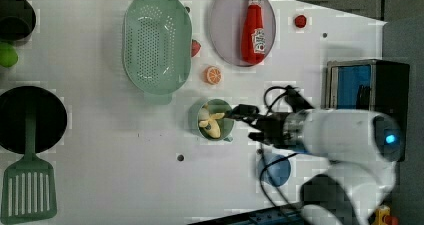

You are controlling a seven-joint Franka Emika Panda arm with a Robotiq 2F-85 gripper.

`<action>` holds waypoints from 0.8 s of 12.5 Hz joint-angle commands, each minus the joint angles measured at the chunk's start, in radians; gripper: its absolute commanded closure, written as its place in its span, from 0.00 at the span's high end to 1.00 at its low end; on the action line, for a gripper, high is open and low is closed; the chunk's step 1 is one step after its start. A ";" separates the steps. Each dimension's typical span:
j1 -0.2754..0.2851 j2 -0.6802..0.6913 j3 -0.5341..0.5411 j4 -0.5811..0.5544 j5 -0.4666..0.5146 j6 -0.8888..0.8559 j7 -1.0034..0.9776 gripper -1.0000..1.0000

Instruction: Pick Banana and place it in mug.

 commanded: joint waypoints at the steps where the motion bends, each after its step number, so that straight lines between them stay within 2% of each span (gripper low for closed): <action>1: -0.044 -0.127 -0.097 0.132 0.009 -0.217 0.029 1.00; 7: -0.058 -0.224 -0.315 0.301 -0.003 -0.525 -0.105 1.00; 10: -0.061 -0.234 -0.403 0.384 -0.098 -0.641 -0.154 1.00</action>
